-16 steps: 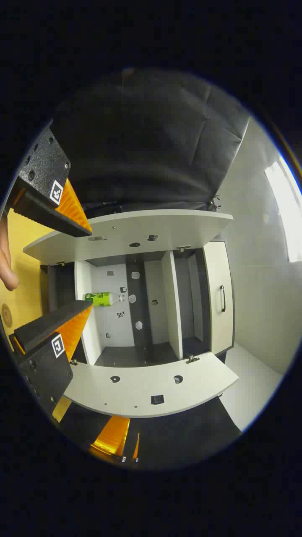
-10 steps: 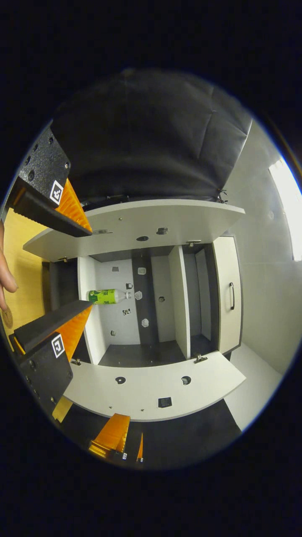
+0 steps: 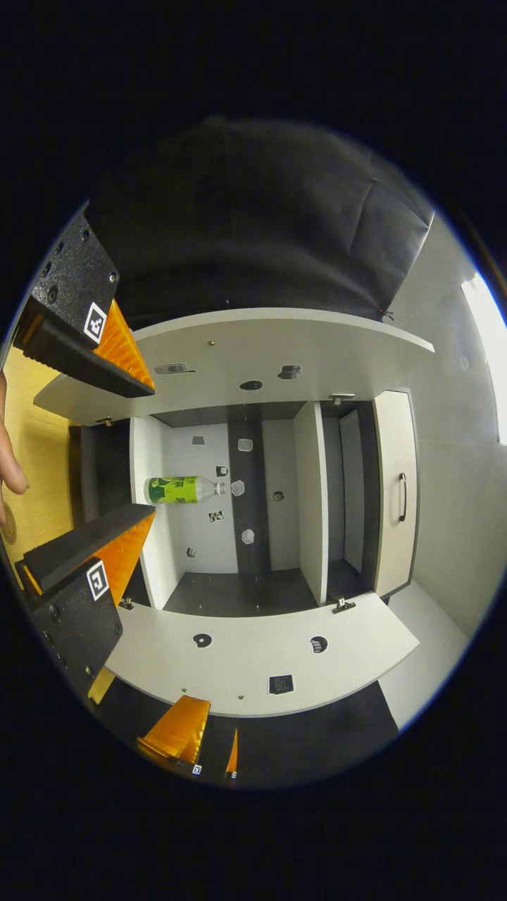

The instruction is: Grasp the bottle in the cabinet with the left hand and place it on the coaster, then close the right door with the right hand and the left door with the left hand.

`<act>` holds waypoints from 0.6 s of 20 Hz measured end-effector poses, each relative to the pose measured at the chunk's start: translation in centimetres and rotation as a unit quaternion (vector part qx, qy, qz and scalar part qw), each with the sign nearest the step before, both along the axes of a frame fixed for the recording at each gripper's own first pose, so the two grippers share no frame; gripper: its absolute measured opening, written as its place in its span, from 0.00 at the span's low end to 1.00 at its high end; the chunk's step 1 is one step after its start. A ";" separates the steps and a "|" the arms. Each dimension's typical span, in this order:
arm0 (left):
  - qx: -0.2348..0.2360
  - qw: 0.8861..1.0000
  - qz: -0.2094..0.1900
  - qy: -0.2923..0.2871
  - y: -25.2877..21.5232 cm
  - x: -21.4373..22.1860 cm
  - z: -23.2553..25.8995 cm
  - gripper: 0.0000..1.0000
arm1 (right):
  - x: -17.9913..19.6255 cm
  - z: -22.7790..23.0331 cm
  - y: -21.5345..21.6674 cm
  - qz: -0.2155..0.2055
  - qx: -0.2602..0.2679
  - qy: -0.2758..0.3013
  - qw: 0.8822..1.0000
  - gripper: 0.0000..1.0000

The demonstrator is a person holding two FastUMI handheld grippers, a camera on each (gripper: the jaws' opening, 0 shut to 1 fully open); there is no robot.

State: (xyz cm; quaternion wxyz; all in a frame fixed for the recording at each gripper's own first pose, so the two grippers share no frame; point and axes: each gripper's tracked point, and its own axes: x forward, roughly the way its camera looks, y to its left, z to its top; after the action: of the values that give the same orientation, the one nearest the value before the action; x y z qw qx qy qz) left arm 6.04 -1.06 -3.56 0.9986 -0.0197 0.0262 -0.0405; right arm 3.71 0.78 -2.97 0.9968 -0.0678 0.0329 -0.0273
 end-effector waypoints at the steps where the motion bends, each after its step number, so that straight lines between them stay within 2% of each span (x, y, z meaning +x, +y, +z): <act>1: 0.001 1.000 -0.001 0.003 0.0 0.3 -0.4 0.96 | 0.2 -0.1 0.1 0.002 0.000 0.001 1.000 0.99; 5: 0.004 1.000 0.005 0.000 0.6 2.1 -0.8 0.96 | 1.0 -0.7 0.3 0.001 -0.001 0.006 1.000 0.99; 12: -0.005 1.000 -0.008 -0.007 -0.5 6.3 -1.6 0.96 | 2.8 -1.4 0.3 -0.005 0.005 0.014 1.000 0.99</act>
State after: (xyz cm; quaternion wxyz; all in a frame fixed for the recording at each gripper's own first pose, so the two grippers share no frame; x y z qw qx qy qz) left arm 12.36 -1.53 -5.16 0.9984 -0.0238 0.0187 -0.0486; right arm 6.47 1.07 -4.34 0.9964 -0.0630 0.0475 -0.0312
